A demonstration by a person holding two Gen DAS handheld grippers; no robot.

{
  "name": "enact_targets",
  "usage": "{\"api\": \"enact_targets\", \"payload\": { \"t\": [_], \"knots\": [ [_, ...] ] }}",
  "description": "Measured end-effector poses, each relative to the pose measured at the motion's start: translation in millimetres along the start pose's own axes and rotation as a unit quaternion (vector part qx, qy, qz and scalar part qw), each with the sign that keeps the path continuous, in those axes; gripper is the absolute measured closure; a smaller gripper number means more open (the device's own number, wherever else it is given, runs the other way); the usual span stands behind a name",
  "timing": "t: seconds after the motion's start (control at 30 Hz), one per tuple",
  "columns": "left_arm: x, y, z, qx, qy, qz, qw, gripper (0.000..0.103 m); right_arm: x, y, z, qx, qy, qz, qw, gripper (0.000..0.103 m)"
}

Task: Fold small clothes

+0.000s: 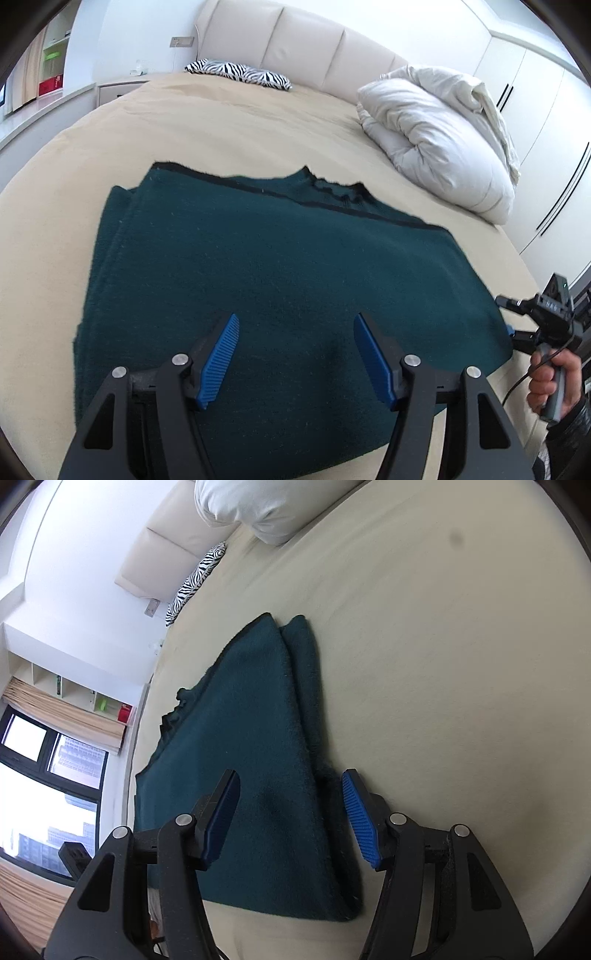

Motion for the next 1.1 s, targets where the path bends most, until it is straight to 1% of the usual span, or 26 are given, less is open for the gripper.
{"api": "enact_targets", "payload": {
  "t": [0.03, 0.17, 0.3, 0.33, 0.4, 0.5, 0.53, 0.6, 0.67, 0.77, 0.87, 1.0, 1.1],
  "knots": [
    [6.0, 0.4, -2.5, 0.003, 0.007, 0.005, 1.0000, 0.036, 1.3, -0.7, 0.7, 0.010, 0.004, 0.004, 1.000, 0.046],
    [8.3, 0.7, -6.1, -0.002, 0.004, 0.006, 1.0000, 0.035, 5.9, 2.0, -0.9, 0.008, 0.024, 0.006, 1.000, 0.046],
    [12.3, -6.3, -11.3, 0.029, 0.001, 0.036, 0.9989, 0.035, 10.9, 4.5, -3.2, 0.021, 0.033, 0.028, 0.999, 0.049],
    [12.9, -6.8, -11.3, 0.031, -0.001, 0.039, 0.9988, 0.035, 11.5, 5.1, -3.6, 0.025, 0.034, 0.033, 0.999, 0.049],
    [13.4, -3.9, -11.7, 0.026, -0.001, 0.032, 0.9991, 0.035, 20.4, 9.2, -5.4, 0.032, 0.039, 0.048, 0.998, 0.051],
    [14.0, 0.9, -12.9, 0.018, 0.000, 0.020, 0.9996, 0.036, 31.5, 14.2, -8.0, 0.024, 0.048, 0.042, 0.998, 0.058],
    [14.6, 1.3, -13.0, 0.018, 0.000, 0.019, 0.9996, 0.036, 33.1, 14.4, -8.1, 0.024, 0.049, 0.041, 0.998, 0.062],
    [16.1, 1.6, -12.8, 0.018, 0.001, 0.019, 0.9997, 0.036, 32.9, 10.7, -7.6, 0.037, 0.046, 0.043, 0.997, 0.070],
    [16.1, 1.8, -13.0, 0.017, 0.002, 0.019, 0.9997, 0.036, 33.9, 5.8, -8.3, 0.045, 0.044, 0.042, 0.997, 0.082],
    [16.8, 3.1, -12.4, 0.012, 0.004, 0.012, 0.9998, 0.036, 34.3, 3.5, -9.3, 0.052, 0.040, 0.049, 0.997, 0.084],
    [17.7, 3.7, -12.6, 0.010, 0.006, 0.010, 0.9999, 0.036, 35.1, 5.1, -9.4, 0.046, 0.039, 0.039, 0.997, 0.085],
    [18.2, 3.7, -12.9, 0.007, 0.007, 0.006, 0.9999, 0.036, 37.0, 12.4, -9.4, 0.020, 0.036, 0.006, 0.999, 0.089],
    [18.8, 5.5, -11.6, -0.003, 0.010, -0.005, 0.9999, 0.036, 36.6, 17.5, -9.1, 0.007, 0.033, -0.016, 0.999, 0.090]
  ]
}}
Point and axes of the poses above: each gripper's, at about its wrist camera, not at the fingertips, and x roughly the way its jaws point, y to its left, z to its top, the point moved 6 cm from there along x, roughly the way its jaws point, and after that the axes turned 10 degrees about z, right-handed, at the moved point
